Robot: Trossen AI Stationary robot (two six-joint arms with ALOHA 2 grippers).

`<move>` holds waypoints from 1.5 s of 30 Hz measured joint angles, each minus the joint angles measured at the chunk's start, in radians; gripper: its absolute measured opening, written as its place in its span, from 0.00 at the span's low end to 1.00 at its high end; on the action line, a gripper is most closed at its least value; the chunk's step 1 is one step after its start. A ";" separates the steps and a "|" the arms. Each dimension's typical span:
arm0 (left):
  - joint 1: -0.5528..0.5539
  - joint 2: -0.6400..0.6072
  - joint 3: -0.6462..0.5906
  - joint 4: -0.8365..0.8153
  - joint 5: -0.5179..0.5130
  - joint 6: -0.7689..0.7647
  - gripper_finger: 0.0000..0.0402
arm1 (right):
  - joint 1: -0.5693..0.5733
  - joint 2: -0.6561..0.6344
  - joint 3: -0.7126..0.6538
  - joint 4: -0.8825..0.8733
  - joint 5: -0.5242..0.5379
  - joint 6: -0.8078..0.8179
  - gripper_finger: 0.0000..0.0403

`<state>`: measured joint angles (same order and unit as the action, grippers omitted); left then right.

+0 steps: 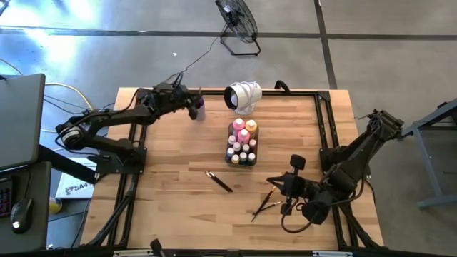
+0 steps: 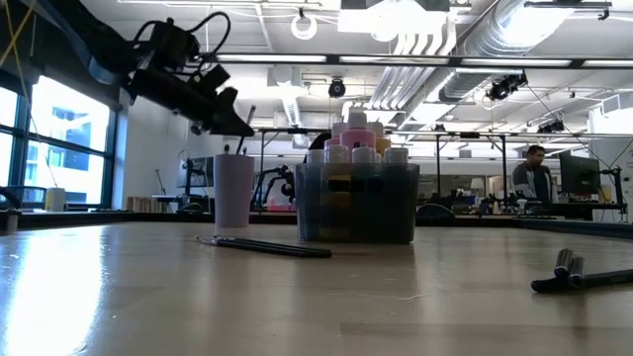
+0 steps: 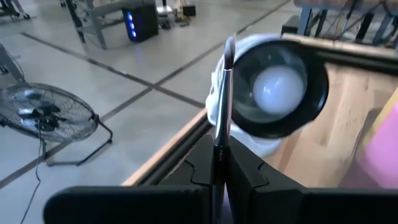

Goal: Pick & Place Paint Supplies
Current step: Put the silver paint brush into the violet cup

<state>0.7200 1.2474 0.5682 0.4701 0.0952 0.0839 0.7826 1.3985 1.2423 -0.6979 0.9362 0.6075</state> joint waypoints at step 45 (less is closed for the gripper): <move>0.017 -0.412 0.117 -0.799 0.609 0.054 0.00 | 0.000 -0.001 0.000 -0.063 -0.103 0.009 0.00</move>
<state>0.7374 0.8355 0.6857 -0.3288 0.7037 0.1381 0.7826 1.3975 1.2423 -0.7609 0.8327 0.6167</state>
